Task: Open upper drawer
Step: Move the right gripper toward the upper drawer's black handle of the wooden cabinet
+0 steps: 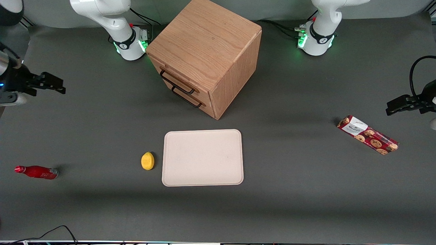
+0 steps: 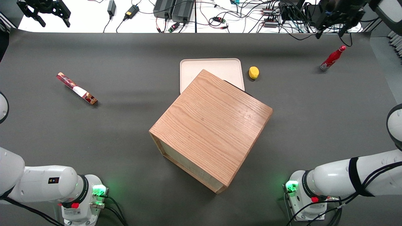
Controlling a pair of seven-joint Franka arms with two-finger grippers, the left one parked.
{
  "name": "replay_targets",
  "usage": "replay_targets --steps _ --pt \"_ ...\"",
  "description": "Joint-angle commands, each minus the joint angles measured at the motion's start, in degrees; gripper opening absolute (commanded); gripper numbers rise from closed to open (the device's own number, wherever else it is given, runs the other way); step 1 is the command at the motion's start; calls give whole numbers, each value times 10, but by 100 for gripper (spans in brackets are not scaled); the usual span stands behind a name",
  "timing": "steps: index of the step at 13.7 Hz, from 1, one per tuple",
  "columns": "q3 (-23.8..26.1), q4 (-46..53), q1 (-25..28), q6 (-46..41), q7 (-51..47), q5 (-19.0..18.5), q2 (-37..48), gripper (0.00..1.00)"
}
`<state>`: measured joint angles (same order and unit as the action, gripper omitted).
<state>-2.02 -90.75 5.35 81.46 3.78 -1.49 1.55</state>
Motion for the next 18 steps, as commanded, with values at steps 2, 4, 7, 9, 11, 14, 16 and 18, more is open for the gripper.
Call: replay_targets --steps 2,4,7,9,11,14,16,18 --pt "-4 15 62 -25 15 10 1 100" --pt "-4 15 85 -25 22 30 0 100" --pt "-6 15 134 -18 22 52 -1 100" --pt "-9 15 171 -5 22 52 -3 100" --pt "-10 15 201 7 21 51 -8 100" --pt "-11 15 249 22 21 46 -21 100" --pt "-15 15 279 32 21 46 -27 100" --pt "-18 15 303 42 23 45 -30 100"
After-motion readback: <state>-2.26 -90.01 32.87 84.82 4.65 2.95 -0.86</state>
